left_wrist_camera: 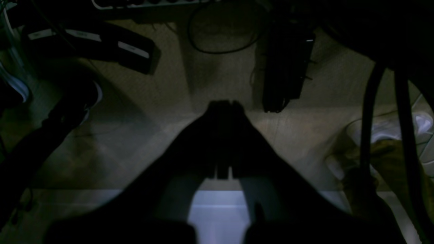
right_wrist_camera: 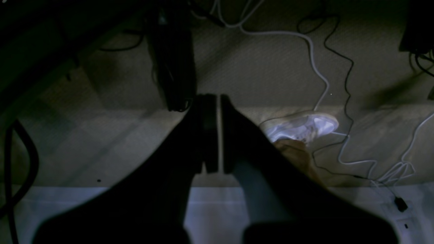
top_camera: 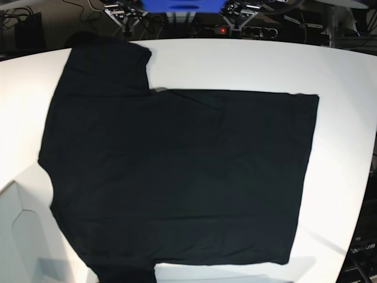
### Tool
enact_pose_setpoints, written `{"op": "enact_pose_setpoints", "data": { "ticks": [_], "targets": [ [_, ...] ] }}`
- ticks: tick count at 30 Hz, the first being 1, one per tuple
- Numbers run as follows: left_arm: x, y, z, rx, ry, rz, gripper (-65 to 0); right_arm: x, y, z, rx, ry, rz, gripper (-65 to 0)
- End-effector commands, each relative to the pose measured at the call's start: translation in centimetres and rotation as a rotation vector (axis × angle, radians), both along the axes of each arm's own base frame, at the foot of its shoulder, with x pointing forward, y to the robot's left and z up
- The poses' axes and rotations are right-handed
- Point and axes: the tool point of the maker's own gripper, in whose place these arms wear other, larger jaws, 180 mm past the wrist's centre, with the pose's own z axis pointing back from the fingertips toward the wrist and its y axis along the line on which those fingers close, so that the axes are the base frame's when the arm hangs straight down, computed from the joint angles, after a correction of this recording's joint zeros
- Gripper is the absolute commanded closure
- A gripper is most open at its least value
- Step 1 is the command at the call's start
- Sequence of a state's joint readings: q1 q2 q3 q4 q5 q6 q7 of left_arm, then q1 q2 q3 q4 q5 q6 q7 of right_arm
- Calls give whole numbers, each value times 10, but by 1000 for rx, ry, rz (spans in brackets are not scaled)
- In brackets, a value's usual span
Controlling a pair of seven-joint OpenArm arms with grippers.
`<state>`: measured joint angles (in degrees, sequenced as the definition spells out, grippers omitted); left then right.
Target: Fold the T-shirt properly
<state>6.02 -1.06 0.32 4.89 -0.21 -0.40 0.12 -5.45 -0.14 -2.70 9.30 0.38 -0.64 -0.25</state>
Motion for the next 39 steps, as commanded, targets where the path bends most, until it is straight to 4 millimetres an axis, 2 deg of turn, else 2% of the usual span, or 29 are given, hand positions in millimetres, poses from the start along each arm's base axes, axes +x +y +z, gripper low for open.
{"op": "enact_pose_setpoints", "data": {
  "ticks": [1, 3, 5, 7, 9, 11, 15, 19, 21, 23, 26, 29, 33, 39],
  "targets": [
    [-4, 2, 0, 7, 5, -1, 0, -5, 5, 0, 20, 10, 2, 0],
    [-12, 2, 1, 7, 14, 3, 0, -15, 5, 1, 20, 19, 1, 0],
    [-9, 3, 1, 7, 0, 4, 0, -20, 6, 1, 21, 25, 1, 0],
    [-18, 2, 3, 4, 0, 4, 0, -31, 6, 2, 21, 42, -2, 0],
    [-18, 2, 5, 1, -24, 1, 0, -37, 7, 3, 23, 44, -3, 0],
    [-24, 10, 9, 12, -42, -3, 0, -46, 7, 6, 24, 31, -4, 0],
    [-33, 10, 17, 8, -76, -10, 0, -51, 7, 20, 25, -47, -7, 0],
    [-47, 27, 31, 26, -109, -32, 0, -57, 6, 41, 24, -119, -10, 0],
    [-51, 27, 43, 23, -142, -42, 0, -61, 5, 53, 23, -147, -8, 0],
    [-53, 38, 58, 32, -178, -60, 0, -65, 5, 65, 24, -170, -10, 0],
    [-54, 44, 83, 20, -239, -10, 0, -70, -1, 83, 16, -203, -3, 0],
    [-45, 61, 110, 12, -301, 18, 0, -70, -2, 102, 16, -242, -2, 0],
    [-28, 73, 146, -19, -383, 42, 0, -62, -10, 136, 8, -317, 18, 0],
    [-3, 72, 190, -68, -479, 35, 0, -39, -22, 184, -3, -396, 54, 0]
  ]
}}
